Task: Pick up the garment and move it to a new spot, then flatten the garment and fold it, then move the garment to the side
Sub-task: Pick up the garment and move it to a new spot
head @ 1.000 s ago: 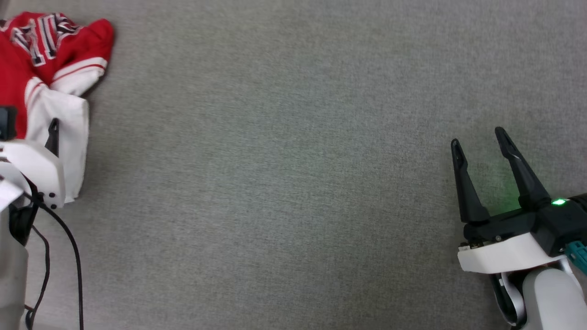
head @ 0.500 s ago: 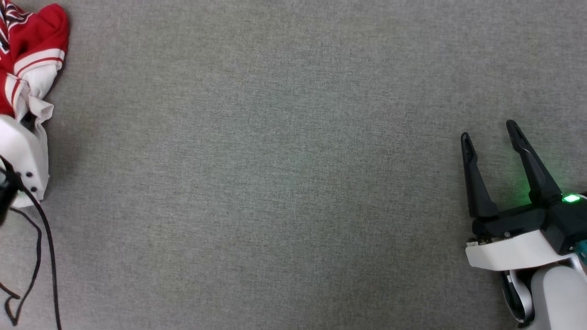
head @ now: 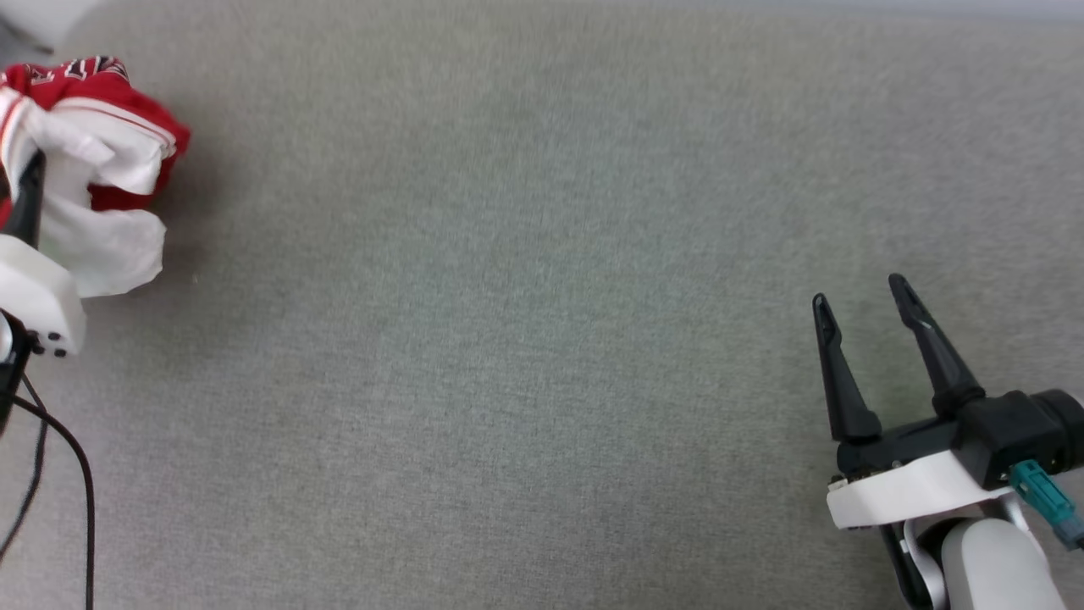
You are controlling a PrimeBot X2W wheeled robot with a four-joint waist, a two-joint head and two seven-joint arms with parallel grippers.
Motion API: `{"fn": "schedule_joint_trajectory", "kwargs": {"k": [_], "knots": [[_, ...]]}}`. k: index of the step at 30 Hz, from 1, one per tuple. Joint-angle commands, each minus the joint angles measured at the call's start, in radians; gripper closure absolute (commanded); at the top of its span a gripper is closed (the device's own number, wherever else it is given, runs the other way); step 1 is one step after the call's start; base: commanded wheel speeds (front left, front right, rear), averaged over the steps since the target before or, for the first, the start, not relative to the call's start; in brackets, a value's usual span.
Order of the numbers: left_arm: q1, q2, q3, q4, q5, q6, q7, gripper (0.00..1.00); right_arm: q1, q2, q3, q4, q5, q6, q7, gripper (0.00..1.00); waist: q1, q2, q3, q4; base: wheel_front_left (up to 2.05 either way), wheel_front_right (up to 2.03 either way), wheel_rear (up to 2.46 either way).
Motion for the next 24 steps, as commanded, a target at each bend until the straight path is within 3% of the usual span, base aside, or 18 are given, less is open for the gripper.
{"fn": "schedule_joint_trajectory", "kwargs": {"k": [1,13,24], "knots": [[0.007,0.01,-0.005,-0.034,0.015,0.011,-0.015,1.0,0.018,0.011,-0.003,0.006,0.006,-0.001,-0.002,0.0,0.0,0.0,-0.063,-0.02,0.0,0.0,0.0],[-0.015,0.008,-0.085,-0.296,0.068,0.006,0.034,1.0,0.026,0.035,-0.034,0.027,0.028,-0.001,-0.002,0.0,0.0,0.0,-0.148,-0.12,0.0,0.0,0.0],[-0.184,-0.139,-0.228,-0.396,0.139,-0.008,0.097,1.0,-0.005,0.035,-0.044,0.032,0.094,-0.001,-0.002,0.0,0.0,0.0,-0.13,-0.31,0.0,0.0,0.0]]}}
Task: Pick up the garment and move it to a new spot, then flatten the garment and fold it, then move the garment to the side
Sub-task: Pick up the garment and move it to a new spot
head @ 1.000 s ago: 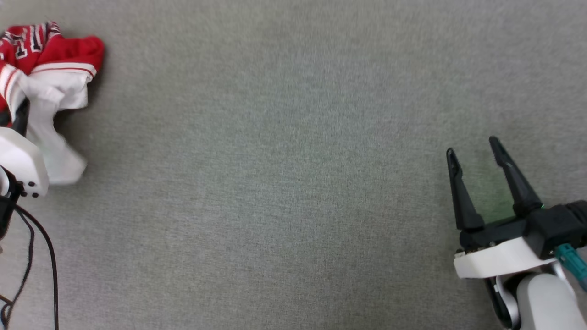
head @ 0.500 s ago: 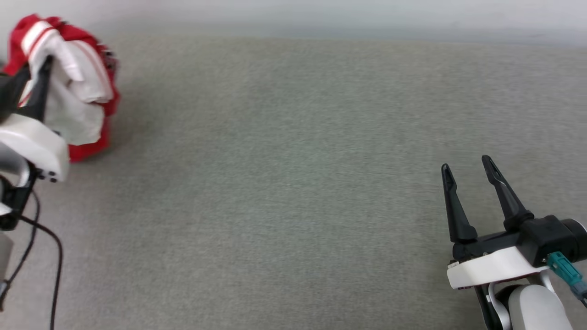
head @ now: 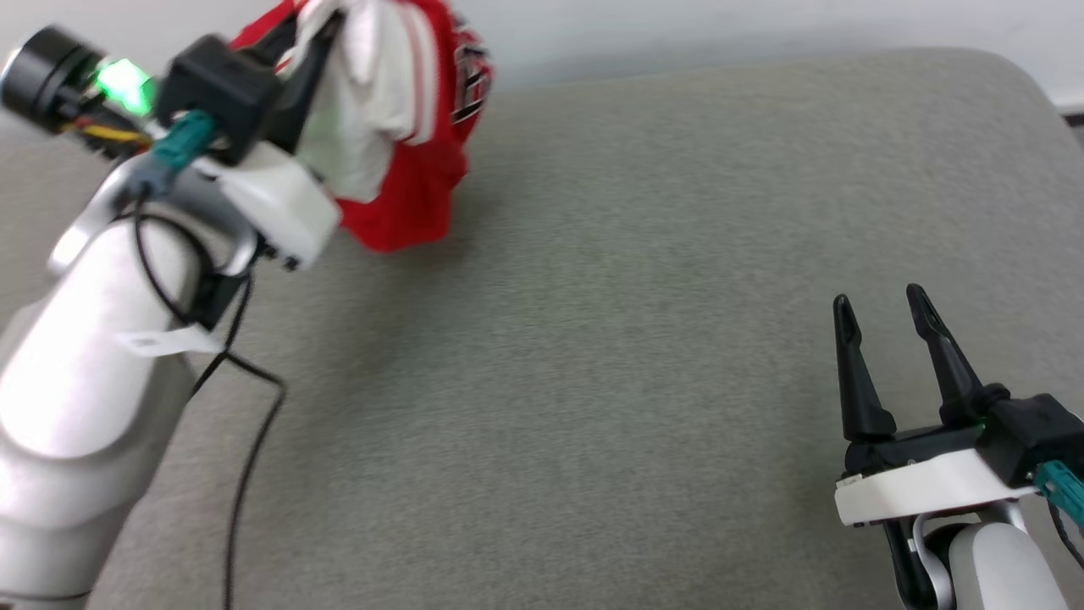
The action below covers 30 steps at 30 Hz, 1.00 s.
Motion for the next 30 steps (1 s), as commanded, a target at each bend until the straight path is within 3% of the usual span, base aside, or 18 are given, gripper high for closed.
{"fn": "schedule_joint_trajectory", "kwargs": {"k": [1,8,16,17,18,24,30], "knots": [[-0.023,-0.013,-0.011,0.002,0.01,0.0,-0.01,1.0,-0.012,0.003,0.0,0.0,0.01,-0.001,-0.002,0.0,0.0001,-0.0001,0.017,-0.057,0.0,0.0,0.0],[-0.04,-0.104,-0.109,0.097,0.04,-0.014,-0.047,1.0,-0.013,0.003,-0.006,-0.003,0.038,-0.001,-0.002,0.0,0.0001,-0.0001,0.051,-0.142,0.0,0.0,0.0],[0.09,-0.121,-0.268,0.24,0.01,-0.04,-0.057,1.0,-0.008,0.003,-0.013,-0.003,0.035,-0.001,-0.002,0.0,0.0001,-0.0001,0.064,-0.14,0.0,0.0,0.0],[0.104,-0.122,-0.288,0.26,0.004,-0.042,-0.046,0.61,-0.008,0.003,-0.012,-0.001,0.032,-0.001,-0.002,0.0,0.0001,-0.0001,0.063,-0.133,0.0,0.0,0.0],[0.112,-0.124,-0.31,0.27,-0.003,-0.043,-0.04,0.0,-0.009,0.003,-0.01,0.0,0.03,-0.001,-0.002,0.0,0.0001,-0.0001,0.06,-0.126,0.0,0.0,0.0],[0.108,-0.128,-0.34,0.298,-0.046,-0.042,-0.103,0.0,-0.002,0.003,-0.008,0.008,0.006,-0.001,-0.002,0.0,0.0001,-0.0001,0.026,-0.065,0.0,0.0,0.0],[0.141,-0.121,-0.249,0.286,-0.096,0.042,-0.224,0.0,0.03,0.003,-0.015,0.018,-0.015,-0.001,-0.002,0.0,0.0001,-0.0001,-0.045,0.006,0.0,0.0,0.0]]}}
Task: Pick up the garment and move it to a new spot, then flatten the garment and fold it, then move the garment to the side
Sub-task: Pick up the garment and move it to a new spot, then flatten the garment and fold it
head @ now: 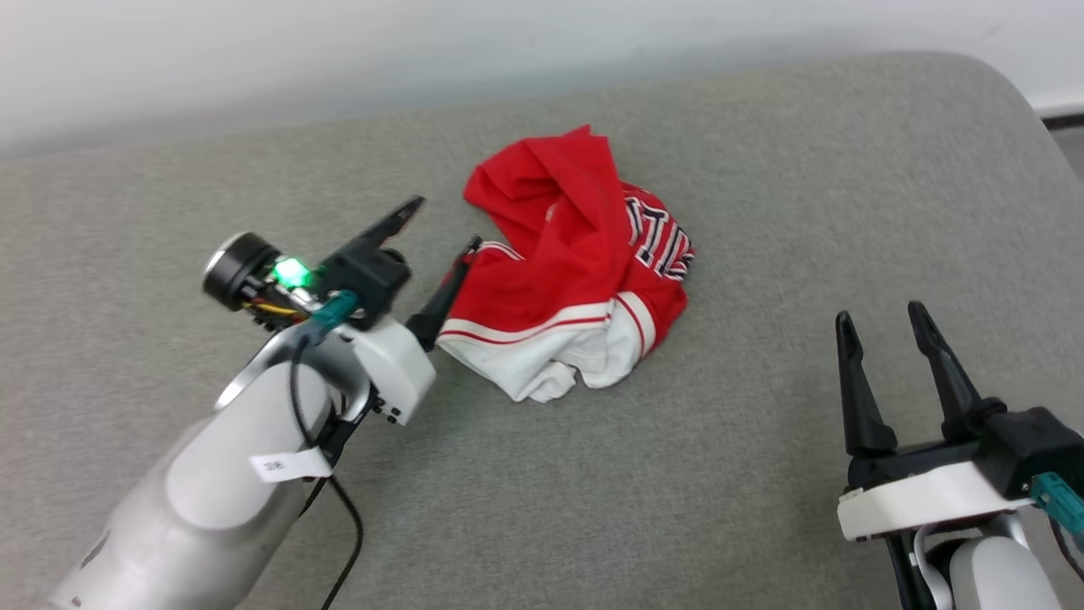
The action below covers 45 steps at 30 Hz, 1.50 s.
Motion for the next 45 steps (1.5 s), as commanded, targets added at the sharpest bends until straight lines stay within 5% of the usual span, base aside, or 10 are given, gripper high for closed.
{"fn": "schedule_joint_trajectory", "kwargs": {"k": [1,11,20,28,40,45], "knots": [[0.036,0.008,0.019,-0.011,-0.017,0.021,-0.019,0.0,0.016,0.002,-0.001,0.004,-0.005,-0.001,-0.002,0.0,0.0,0.0,-0.044,0.043,0.0,0.0,0.0],[0.31,0.002,0.169,-0.219,-0.092,0.192,-0.075,0.0,0.068,0.002,-0.006,0.004,-0.026,-0.001,-0.002,0.0,0.0,0.0,-0.115,0.114,0.0,0.0,0.0],[0.585,-0.13,0.318,-0.454,0.03,0.273,-0.075,0.0,0.093,0.002,0.007,-0.001,-0.033,-0.001,-0.002,0.0,0.0,0.0,-0.138,0.126,0.0,0.0,0.0],[0.705,-0.217,0.404,-0.468,0.12,0.226,-0.075,0.0,0.108,0.002,0.027,-0.012,-0.023,-0.001,-0.002,0.0,0.0,0.0,-0.147,0.116,0.0,0.0,0.0],[0.635,-0.239,0.435,-0.378,0.148,0.123,-0.068,0.0,0.082,0.002,0.027,-0.025,-0.017,-0.001,-0.002,0.0,0.0,0.0,-0.086,0.085,0.0,0.0,0.0],[0.525,-0.218,0.378,-0.324,0.135,0.054,0.155,0.0,0.066,0.002,0.03,-0.032,-0.023,-0.001,-0.002,0.0,0.0,0.0,-0.029,0.07,0.0,0.0,0.0]]}}
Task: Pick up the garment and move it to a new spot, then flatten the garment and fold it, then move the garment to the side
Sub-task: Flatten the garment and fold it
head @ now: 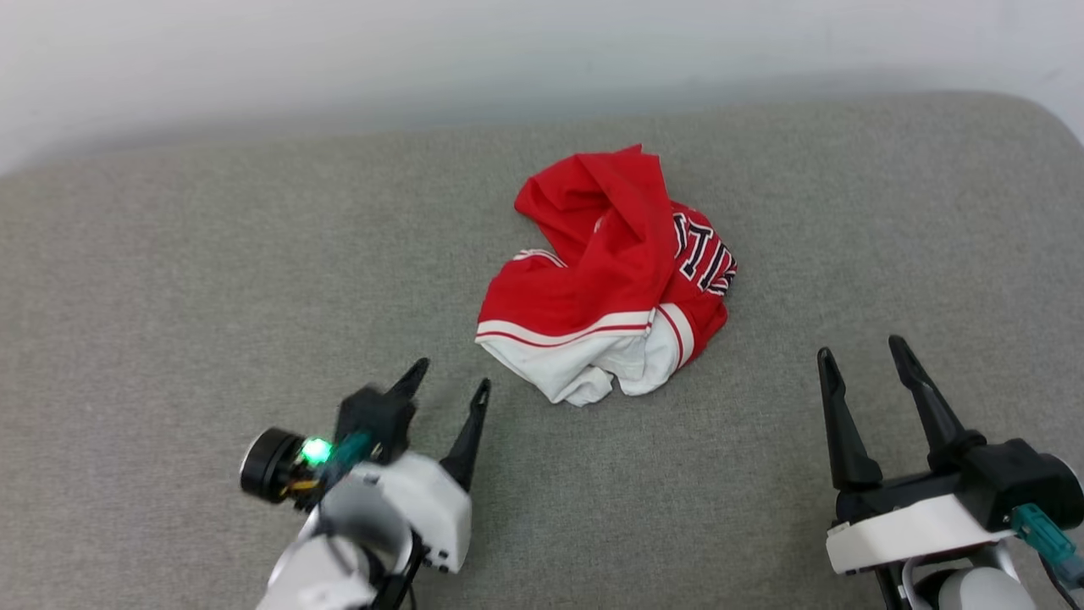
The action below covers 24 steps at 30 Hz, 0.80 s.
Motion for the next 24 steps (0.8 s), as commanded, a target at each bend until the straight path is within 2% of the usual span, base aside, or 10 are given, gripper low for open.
{"fn": "schedule_joint_trajectory", "kwargs": {"k": [1,6,11,14,17,21,24], "knots": [[-0.023,0.002,-0.003,0.0,-0.007,-0.005,0.036,0.0,-0.014,0.002,0.001,-0.004,-0.005,-0.001,-0.002,0.0,0.0,-0.0001,0.025,-0.01,0.0,0.0,0.0],[-0.157,0.02,-0.066,-0.008,-0.004,-0.06,0.315,0.0,-0.039,0.002,0.006,-0.014,0.001,-0.001,-0.002,0.0,0.0,-0.0001,0.082,-0.025,0.0,0.0,0.0],[-0.263,0.009,-0.112,0.01,-0.033,-0.096,0.474,0.0,-0.064,0.002,0.013,-0.018,0.003,-0.001,-0.002,0.0,0.0,-0.0001,0.133,-0.045,0.0,0.0,0.0],[-0.301,0.002,-0.133,0.034,-0.047,-0.107,0.521,0.0,-0.078,0.002,0.016,-0.021,0.009,-0.001,-0.002,0.0,0.0,-0.0001,0.16,-0.058,0.0,0.0,0.0],[-0.332,0.0,-0.144,0.06,-0.03,-0.1,0.53,0.0,-0.088,0.002,0.016,-0.022,0.012,-0.001,-0.002,0.0,0.0,-0.0001,0.183,-0.068,0.0,0.0,0.0],[-0.342,0.0,-0.162,0.108,-0.006,-0.087,0.53,0.0,-0.093,0.002,0.015,-0.021,0.019,-0.001,-0.002,0.0,0.0,-0.0001,0.2,-0.075,0.0,0.0,0.0],[-0.318,-0.003,-0.175,0.148,-0.03,-0.097,0.563,0.0,-0.094,0.002,0.011,-0.019,0.02,-0.001,-0.002,0.0,0.0,-0.0001,0.204,-0.073,0.0,0.0,0.0]]}}
